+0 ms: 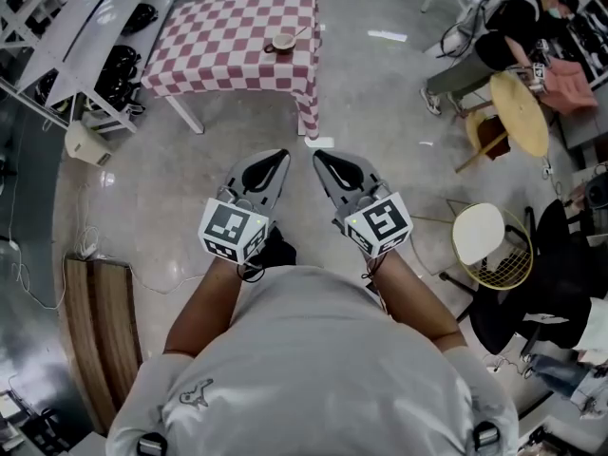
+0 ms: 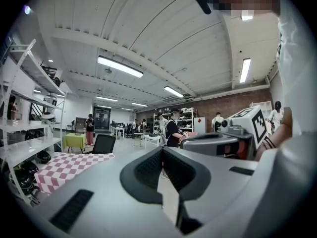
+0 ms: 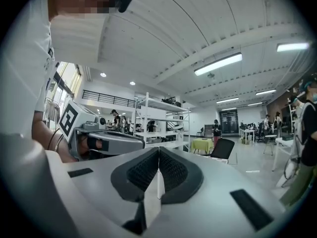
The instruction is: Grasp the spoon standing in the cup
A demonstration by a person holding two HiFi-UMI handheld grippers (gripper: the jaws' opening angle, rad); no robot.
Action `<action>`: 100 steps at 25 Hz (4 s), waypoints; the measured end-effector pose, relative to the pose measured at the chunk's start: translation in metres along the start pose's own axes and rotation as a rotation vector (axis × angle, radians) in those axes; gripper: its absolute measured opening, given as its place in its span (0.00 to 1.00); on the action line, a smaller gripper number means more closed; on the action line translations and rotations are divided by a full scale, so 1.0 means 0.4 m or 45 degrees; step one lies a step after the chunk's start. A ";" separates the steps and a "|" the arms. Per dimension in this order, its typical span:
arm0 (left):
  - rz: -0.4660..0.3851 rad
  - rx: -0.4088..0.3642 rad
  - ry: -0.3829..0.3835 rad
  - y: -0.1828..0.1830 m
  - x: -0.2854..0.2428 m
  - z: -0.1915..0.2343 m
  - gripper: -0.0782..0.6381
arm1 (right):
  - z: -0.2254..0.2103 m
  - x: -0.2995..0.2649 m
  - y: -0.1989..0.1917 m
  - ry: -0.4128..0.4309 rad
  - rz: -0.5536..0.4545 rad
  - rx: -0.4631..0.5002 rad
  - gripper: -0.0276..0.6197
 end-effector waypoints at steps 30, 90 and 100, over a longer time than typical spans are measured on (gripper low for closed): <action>-0.080 0.070 0.011 -0.081 -0.114 0.493 0.13 | -0.189 -0.443 0.083 -0.074 -0.055 -0.068 0.09; -0.033 0.123 -0.128 -0.225 -0.908 1.058 0.13 | -0.970 -0.993 0.205 -0.096 -0.017 -0.242 0.09; -0.021 0.118 -0.202 -0.279 -0.904 1.194 0.13 | -0.991 -1.106 0.188 -0.181 -0.008 -0.280 0.09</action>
Point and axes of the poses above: the fingertips, and each gripper's own axes: x backward along the fingers, z to its left, y out of its top, the point moved 2 cm from there along x, backward along the fingers, and after that the axes turned 14 degrees about -x, right-handed, at the moved point
